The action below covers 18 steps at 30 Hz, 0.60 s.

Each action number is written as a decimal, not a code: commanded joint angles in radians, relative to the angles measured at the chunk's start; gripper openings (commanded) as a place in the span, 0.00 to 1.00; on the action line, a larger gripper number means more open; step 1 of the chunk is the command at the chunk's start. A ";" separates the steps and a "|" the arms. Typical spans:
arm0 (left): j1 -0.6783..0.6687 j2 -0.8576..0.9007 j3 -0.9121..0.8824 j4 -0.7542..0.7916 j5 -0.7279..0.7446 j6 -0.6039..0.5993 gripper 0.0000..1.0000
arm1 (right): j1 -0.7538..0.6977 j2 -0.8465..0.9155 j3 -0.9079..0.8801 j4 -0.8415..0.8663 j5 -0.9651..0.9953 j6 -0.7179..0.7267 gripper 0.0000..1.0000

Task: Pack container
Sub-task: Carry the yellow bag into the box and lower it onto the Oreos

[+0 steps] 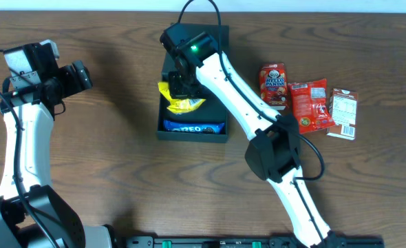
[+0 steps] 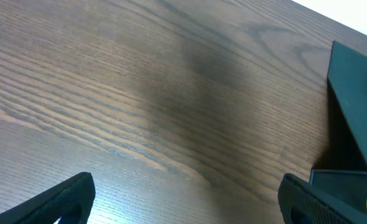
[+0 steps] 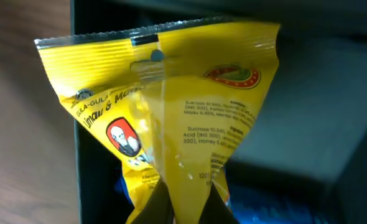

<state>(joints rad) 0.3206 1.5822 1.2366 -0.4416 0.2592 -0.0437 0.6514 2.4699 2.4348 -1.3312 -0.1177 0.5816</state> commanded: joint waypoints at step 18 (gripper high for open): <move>0.006 0.002 0.010 -0.026 0.001 0.014 0.95 | 0.066 0.004 -0.159 0.298 0.092 0.226 0.02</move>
<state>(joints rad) 0.3206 1.5822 1.2366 -0.4618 0.2592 -0.0441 0.6956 2.4699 2.2696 -1.0637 -0.0410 0.7879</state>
